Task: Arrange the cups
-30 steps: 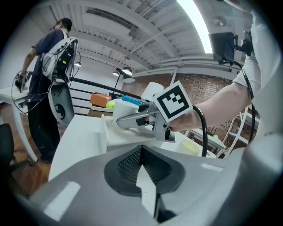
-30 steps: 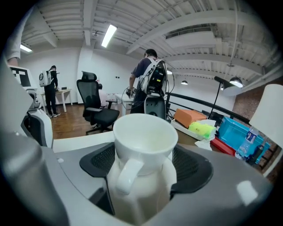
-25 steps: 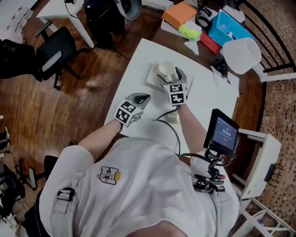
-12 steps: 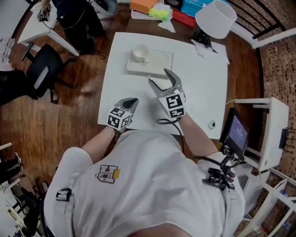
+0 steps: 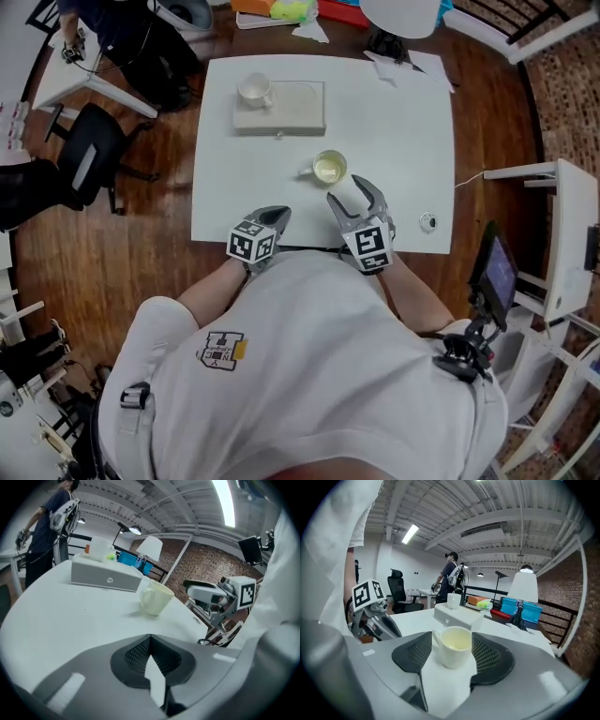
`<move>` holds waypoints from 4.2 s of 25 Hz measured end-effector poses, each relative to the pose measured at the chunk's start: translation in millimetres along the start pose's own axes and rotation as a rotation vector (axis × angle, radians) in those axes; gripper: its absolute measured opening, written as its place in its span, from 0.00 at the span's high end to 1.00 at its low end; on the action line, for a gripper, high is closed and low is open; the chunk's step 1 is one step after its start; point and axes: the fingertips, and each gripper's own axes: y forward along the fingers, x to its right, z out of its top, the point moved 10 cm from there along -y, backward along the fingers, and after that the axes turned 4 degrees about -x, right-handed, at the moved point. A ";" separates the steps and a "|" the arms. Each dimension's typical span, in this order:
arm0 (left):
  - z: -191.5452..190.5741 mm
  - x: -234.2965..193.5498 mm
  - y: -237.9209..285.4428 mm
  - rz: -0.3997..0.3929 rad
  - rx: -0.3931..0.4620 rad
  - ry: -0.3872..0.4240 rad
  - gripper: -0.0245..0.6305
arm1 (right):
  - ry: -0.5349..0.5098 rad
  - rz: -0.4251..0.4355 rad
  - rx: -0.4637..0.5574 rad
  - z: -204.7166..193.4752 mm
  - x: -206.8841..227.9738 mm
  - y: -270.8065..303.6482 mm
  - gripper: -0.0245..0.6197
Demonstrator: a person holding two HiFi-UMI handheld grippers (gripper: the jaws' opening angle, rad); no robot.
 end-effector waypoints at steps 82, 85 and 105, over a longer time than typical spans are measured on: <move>186.7 45.7 126.0 -0.302 -0.046 0.490 0.89 | 0.172 -0.110 -0.305 -66.3 17.9 18.1 0.86; 175.1 45.4 120.3 -0.284 -0.025 0.437 0.88 | 0.139 -0.063 -0.323 -71.1 32.3 11.3 0.87; 116.9 29.9 95.6 -0.150 0.090 0.125 0.88 | -0.033 0.042 -0.168 -72.9 49.0 45.3 0.34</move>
